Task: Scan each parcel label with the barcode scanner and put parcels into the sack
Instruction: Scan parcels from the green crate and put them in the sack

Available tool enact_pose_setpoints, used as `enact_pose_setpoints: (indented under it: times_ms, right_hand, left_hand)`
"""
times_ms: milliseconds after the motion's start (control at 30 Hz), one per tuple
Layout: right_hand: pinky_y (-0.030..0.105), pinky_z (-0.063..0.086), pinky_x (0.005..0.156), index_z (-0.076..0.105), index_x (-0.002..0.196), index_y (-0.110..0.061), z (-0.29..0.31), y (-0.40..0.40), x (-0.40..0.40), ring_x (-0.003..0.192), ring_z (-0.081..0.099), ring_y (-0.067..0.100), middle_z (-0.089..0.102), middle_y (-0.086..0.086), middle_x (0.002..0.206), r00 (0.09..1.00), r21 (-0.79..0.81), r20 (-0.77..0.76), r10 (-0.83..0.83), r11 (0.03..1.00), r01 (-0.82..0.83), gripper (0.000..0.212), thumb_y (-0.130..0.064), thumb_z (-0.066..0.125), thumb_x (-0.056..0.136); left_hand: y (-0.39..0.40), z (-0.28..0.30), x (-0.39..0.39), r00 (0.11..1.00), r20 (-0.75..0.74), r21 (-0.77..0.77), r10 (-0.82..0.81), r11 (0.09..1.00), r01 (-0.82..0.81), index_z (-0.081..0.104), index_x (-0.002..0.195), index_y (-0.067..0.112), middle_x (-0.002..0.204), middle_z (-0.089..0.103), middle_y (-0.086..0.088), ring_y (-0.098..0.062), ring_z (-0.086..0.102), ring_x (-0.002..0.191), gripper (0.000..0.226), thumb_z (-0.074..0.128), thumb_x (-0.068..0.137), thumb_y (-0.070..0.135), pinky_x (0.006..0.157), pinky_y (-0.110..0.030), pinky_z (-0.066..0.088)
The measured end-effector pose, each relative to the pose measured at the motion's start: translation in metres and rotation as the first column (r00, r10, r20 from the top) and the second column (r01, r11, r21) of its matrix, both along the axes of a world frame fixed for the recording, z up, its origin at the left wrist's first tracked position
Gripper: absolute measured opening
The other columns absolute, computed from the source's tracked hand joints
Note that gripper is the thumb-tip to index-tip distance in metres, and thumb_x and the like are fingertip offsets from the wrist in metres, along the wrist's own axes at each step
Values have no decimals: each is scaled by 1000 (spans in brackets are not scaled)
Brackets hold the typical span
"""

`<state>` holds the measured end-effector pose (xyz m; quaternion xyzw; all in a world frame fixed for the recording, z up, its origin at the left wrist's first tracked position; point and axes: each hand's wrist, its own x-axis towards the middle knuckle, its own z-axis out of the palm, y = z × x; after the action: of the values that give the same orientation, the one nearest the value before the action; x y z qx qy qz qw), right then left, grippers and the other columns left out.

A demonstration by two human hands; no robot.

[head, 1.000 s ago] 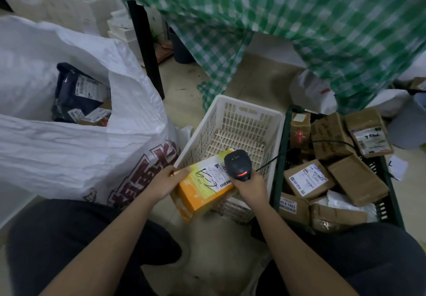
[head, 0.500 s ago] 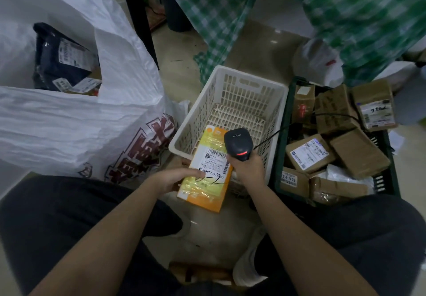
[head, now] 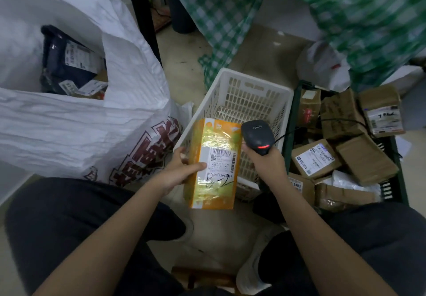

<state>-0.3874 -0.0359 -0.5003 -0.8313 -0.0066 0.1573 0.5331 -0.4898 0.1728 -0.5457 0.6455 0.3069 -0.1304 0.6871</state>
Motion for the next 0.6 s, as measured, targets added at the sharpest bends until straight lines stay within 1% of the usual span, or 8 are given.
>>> enact_pose_setpoints:
  times_ms: [67, 133, 167, 200, 267, 333, 433, 600]
  right_hand:
    - [28, 37, 56, 58, 74, -18, 21, -1, 5, 56, 49, 15, 54, 5, 62, 999, 65, 2, 43, 997, -43, 20, -23, 74, 85]
    - [24, 37, 52, 57, 72, -15, 40, 0, 9, 49, 46, 10, 47, 4, 57, 998, 106, -6, 64, 992, -63, 21, -18, 74, 85]
    - [21, 37, 49, 55, 71, -13, 48, 0, 11, 46, 44, 8, 45, 5, 57, 997, 100, 2, 77, 992, -77, 23, -16, 73, 85]
    - [20, 37, 48, 53, 70, -11, 55, 1, 12, 46, 45, 9, 45, 8, 58, 995, 82, 18, 96, 992, -97, 25, -15, 72, 85]
    - [25, 41, 53, 52, 68, -9, 64, 2, 12, 50, 49, 15, 47, 11, 58, 991, 63, 43, 129, 989, -132, 25, -15, 71, 84]
    - [28, 43, 57, 56, 66, -8, 71, 0, 9, 50, 53, 16, 52, 4, 51, 986, 58, 55, 160, 985, -163, 24, -16, 69, 84]
    - [25, 43, 56, 61, 65, 0, 73, -3, -1, 47, 55, 13, 55, 0, 45, 975, 5, 57, 215, 977, -215, 28, -19, 70, 85]
    - [32, 45, 57, 53, 56, -9, 73, -6, -18, 48, 55, 17, 54, 7, 48, 976, -19, 23, 218, 976, -218, 29, -16, 68, 80]
  left_hand:
    - [2, 13, 8, 995, 87, 61, 53, 996, -58, 10, 148, 31, 127, 47, 4, -15, 51, 109, 97, 78, 78, 29, 84, -35, 47]
    - [3, 26, 18, 980, 168, 67, 105, 991, -118, 14, 148, 29, 129, 43, 6, -15, 49, 113, 102, 82, 72, 31, 98, -42, 45]
    - [4, 31, 24, 971, 197, 56, 132, 988, -146, 16, 147, 29, 132, 43, 6, -16, 49, 116, 104, 84, 69, 33, 100, -43, 44]
    - [5, 37, 28, 965, 209, 56, 161, 983, -176, 18, 146, 28, 134, 44, 6, -17, 51, 115, 101, 84, 70, 32, 99, -43, 44]
    - [9, 45, 37, 953, 214, 44, 215, 972, -230, 22, 145, 25, 132, 48, 4, -17, 55, 109, 90, 80, 75, 30, 96, -44, 46]
    - [9, 52, 42, 944, 216, 2, 249, 967, -255, 24, 144, 24, 123, 52, 4, -14, 58, 101, 85, 77, 78, 30, 97, -50, 46]
    - [9, 57, 44, 937, 211, -38, 277, 961, -275, 26, 142, 25, 117, 55, 5, -11, 60, 96, 83, 78, 77, 32, 98, -53, 47]
    - [5, 61, 45, 928, 218, -57, 304, 953, -299, 27, 140, 28, 114, 57, 9, -10, 60, 99, 82, 79, 76, 32, 99, -51, 47]
